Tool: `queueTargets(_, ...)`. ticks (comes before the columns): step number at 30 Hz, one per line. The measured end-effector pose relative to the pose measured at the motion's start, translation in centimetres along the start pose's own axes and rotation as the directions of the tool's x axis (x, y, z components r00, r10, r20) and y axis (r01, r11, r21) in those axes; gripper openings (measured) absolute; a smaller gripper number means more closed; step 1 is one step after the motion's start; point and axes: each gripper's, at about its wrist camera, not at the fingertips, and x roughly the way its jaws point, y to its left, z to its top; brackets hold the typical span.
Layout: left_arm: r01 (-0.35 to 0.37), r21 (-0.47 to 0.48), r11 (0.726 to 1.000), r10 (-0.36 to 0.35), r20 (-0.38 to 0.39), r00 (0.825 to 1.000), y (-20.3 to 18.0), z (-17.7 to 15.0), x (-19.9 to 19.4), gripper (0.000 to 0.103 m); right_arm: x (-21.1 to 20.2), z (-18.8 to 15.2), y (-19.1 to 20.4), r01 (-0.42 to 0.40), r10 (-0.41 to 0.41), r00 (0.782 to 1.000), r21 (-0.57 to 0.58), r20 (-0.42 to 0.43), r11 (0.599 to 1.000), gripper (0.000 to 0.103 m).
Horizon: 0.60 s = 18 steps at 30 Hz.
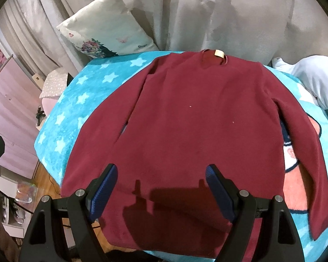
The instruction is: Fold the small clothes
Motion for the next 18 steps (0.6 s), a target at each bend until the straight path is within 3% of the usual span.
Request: queueTargets(18, 0.003, 0.0, 1.0, -0.003, -0.01, 1.0, -0.3, 0.1, 0.1, 0.102, 0.5, -0.1, -1.2, 0.004, -0.003, 1.0, 0.023, -0.018, 1.0, 0.086)
